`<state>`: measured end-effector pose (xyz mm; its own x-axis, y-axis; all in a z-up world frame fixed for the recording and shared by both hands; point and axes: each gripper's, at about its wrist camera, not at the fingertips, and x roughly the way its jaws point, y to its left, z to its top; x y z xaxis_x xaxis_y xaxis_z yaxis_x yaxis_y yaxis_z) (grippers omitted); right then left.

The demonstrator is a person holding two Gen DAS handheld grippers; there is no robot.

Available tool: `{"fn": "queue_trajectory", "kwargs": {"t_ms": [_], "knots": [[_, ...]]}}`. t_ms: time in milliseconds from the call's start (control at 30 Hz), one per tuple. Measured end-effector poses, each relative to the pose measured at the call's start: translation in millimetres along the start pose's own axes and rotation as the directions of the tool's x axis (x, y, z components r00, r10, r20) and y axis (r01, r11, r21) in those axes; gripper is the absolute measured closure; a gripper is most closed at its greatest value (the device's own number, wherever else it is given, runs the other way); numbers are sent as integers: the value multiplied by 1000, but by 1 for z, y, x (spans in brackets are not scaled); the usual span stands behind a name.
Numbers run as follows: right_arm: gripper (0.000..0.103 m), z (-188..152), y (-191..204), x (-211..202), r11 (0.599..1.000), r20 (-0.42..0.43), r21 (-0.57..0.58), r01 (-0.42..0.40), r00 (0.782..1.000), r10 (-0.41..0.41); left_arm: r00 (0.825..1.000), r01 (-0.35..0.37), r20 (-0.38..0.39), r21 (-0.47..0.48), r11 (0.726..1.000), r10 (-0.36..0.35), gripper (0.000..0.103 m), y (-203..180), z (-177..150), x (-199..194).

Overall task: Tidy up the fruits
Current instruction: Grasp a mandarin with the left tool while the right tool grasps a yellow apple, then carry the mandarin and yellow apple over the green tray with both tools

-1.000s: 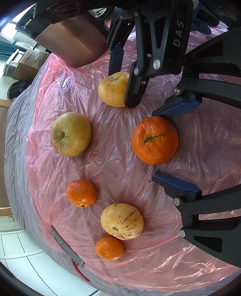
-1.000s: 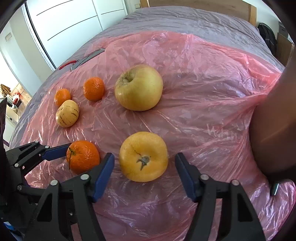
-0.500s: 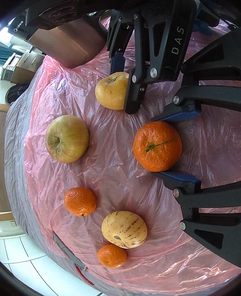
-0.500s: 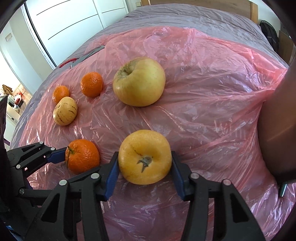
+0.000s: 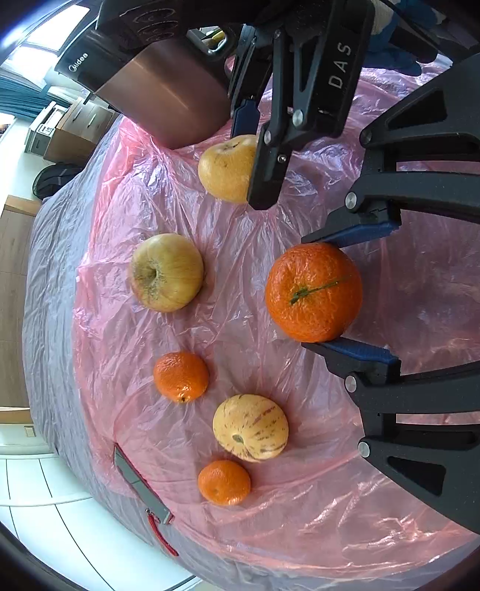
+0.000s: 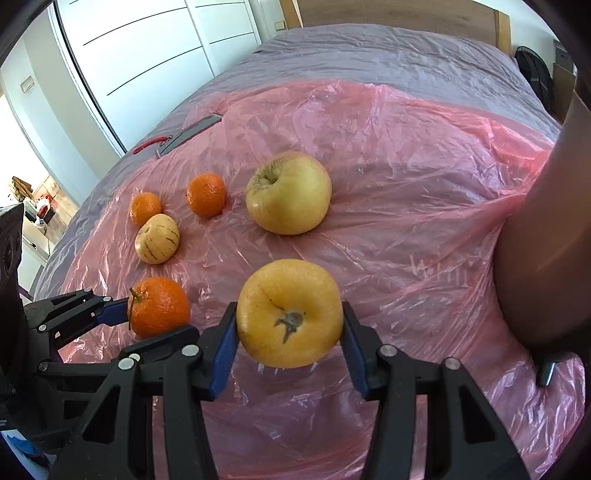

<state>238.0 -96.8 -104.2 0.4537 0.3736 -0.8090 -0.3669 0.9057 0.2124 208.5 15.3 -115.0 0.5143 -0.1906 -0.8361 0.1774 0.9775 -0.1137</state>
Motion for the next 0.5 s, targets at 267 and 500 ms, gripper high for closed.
{"fn": "queue_trajectory", "kwargs": {"t_ms": [267,500], "knots": [[76,-8,9,-40,1000,36,-12,-8,999,8,999,-12,38,4,1000,12,63,-3,-7,-39],[76,-30,9,-86,1000,71,-15,-6,997,7,996,5,88,22,1000,-7,63,-19,-10,-79]]}}
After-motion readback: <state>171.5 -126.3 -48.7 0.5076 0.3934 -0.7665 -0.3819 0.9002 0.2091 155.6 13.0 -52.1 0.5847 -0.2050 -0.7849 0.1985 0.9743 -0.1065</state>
